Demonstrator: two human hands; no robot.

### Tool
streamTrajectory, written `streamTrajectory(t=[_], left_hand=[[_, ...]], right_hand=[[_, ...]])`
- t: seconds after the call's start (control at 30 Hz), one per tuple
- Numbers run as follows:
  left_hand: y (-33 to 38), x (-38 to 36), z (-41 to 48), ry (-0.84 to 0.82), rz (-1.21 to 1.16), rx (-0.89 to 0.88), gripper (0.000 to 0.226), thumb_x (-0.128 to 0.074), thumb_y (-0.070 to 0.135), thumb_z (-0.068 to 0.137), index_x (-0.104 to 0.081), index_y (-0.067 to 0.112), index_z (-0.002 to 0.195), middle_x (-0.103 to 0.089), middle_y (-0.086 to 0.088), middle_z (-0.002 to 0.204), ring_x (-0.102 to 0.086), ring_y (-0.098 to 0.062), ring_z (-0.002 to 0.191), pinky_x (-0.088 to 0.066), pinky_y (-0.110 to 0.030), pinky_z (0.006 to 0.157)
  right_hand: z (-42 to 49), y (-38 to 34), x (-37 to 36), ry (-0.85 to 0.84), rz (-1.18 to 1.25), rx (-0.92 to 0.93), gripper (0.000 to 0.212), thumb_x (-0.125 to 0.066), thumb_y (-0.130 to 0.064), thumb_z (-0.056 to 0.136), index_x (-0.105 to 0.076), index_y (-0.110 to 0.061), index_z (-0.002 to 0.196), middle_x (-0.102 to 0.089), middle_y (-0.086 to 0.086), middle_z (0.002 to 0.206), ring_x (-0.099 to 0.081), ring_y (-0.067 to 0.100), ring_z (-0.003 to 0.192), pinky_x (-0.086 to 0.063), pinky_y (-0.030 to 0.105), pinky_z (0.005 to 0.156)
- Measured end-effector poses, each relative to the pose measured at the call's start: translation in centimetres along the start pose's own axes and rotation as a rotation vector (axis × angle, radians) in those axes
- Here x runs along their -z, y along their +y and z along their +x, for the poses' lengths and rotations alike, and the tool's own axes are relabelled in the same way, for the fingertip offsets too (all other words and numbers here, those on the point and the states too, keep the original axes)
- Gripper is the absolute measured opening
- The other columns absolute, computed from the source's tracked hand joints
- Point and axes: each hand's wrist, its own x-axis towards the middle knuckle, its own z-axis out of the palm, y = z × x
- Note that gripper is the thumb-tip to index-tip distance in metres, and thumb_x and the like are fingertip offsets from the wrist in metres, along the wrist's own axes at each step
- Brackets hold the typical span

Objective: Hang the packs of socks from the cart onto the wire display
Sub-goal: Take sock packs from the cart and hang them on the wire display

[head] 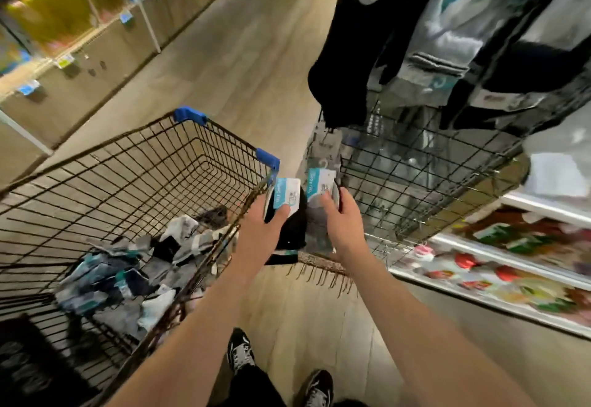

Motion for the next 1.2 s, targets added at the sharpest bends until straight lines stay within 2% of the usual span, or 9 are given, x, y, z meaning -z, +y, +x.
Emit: streamTrajectory(t=[0.07, 0.17, 0.33, 0.5, 0.63, 0.8, 0.9, 1.07, 1.2], left_hand=[[-0.2, -2.7, -0.4, -0.042, -0.009, -0.004, 0.030, -0.060, 0.038, 0.096, -0.058, 0.026, 0.123, -0.065, 0.004, 0.119, -0.061, -0.012, 0.109, -0.046, -0.018, 0.088], [-0.4, -6.1, -0.4, -0.092, -0.003, 0.010, 0.050, -0.055, 0.048, 0.095, -0.052, 0.024, 0.139, -0.059, 0.005, 0.135, -0.054, -0.013, 0.124, -0.043, -0.034, 0.106], [-0.2, -10.3, 1.2, -0.175, -0.007, -0.071, 0.047, -0.052, 0.048, 0.097, -0.051, 0.028, 0.140, -0.062, 0.009, 0.131, -0.057, -0.011, 0.119, -0.045, -0.036, 0.103], [0.8, -11.9, 2.4, -0.225, -0.030, -0.088, 0.042, -0.052, 0.044, 0.100, -0.051, 0.026, 0.137, -0.063, 0.007, 0.129, -0.059, -0.012, 0.115, -0.049, -0.032, 0.095], [2.0, -11.7, 3.2, -0.250, -0.026, -0.083, 0.027, -0.051, 0.042, 0.101, -0.051, 0.030, 0.126, -0.062, 0.008, 0.124, -0.060, -0.012, 0.111, -0.051, -0.036, 0.095], [3.6, -11.0, 4.2, -0.271, -0.020, -0.098, 0.036, -0.050, 0.035, 0.104, -0.047, 0.026, 0.139, -0.057, 0.013, 0.123, -0.056, -0.005, 0.107, -0.042, -0.013, 0.074], [3.9, -10.8, 4.9, -0.290, 0.000, -0.090, 0.041, -0.049, 0.038, 0.104, -0.044, 0.025, 0.142, -0.057, 0.011, 0.129, -0.055, -0.010, 0.113, -0.040, -0.015, 0.073], [3.6, -11.3, 5.8, -0.291, 0.066, -0.087, 0.039, -0.048, 0.047, 0.101, -0.046, 0.031, 0.137, -0.059, 0.008, 0.134, -0.057, -0.013, 0.115, -0.049, -0.037, 0.093], [3.9, -11.6, 6.0, -0.303, 0.057, -0.090, 0.037, -0.048, 0.040, 0.104, -0.047, 0.025, 0.137, -0.059, 0.007, 0.132, -0.055, -0.012, 0.114, -0.045, -0.025, 0.081]], right_hand=[[-0.2, 1.1, 1.9, 0.021, -0.054, 0.011, 0.016, -0.053, -0.032, 0.102, -0.062, -0.029, 0.116, -0.068, -0.014, 0.108, -0.063, 0.001, 0.100, -0.052, 0.029, 0.089], [0.7, 3.4, 4.2, 0.108, -0.092, 0.016, 0.016, -0.053, -0.031, 0.102, -0.062, -0.028, 0.115, -0.069, -0.013, 0.107, -0.063, 0.004, 0.100, -0.052, 0.032, 0.090], [3.2, 4.6, 7.3, 0.291, -0.011, 0.042, 0.022, -0.052, -0.028, 0.104, -0.059, -0.025, 0.124, -0.066, -0.012, 0.110, -0.060, -0.003, 0.098, -0.050, 0.022, 0.078], [6.3, 2.2, 8.7, 0.378, 0.031, 0.070, 0.035, -0.051, -0.026, 0.104, -0.055, -0.016, 0.137, -0.065, -0.010, 0.116, -0.061, 0.004, 0.103, -0.054, 0.029, 0.095], [8.0, -0.1, 9.5, 0.366, -0.005, 0.026, 0.043, -0.048, -0.023, 0.106, -0.043, -0.020, 0.148, -0.059, -0.005, 0.120, -0.057, 0.004, 0.087, -0.043, 0.008, 0.057], [9.7, -0.9, 9.4, 0.346, 0.014, -0.055, 0.042, -0.051, -0.014, 0.104, -0.049, -0.024, 0.145, -0.056, 0.002, 0.141, -0.058, 0.022, 0.124, -0.048, 0.027, 0.090], [9.9, -0.7, 9.5, 0.372, -0.007, -0.042, 0.039, -0.052, -0.013, 0.103, -0.055, -0.028, 0.140, -0.057, 0.002, 0.139, -0.058, 0.022, 0.119, -0.053, 0.032, 0.093], [10.3, 0.1, 9.2, 0.353, 0.021, -0.019, 0.034, -0.054, -0.015, 0.103, -0.058, -0.028, 0.134, -0.058, -0.005, 0.130, -0.053, 0.011, 0.109, -0.047, 0.018, 0.079], [11.0, 0.3, 8.7, 0.309, -0.007, -0.062, 0.032, -0.055, -0.015, 0.102, -0.059, -0.025, 0.133, -0.058, -0.008, 0.119, -0.057, 0.017, 0.115, -0.043, 0.026, 0.087]])
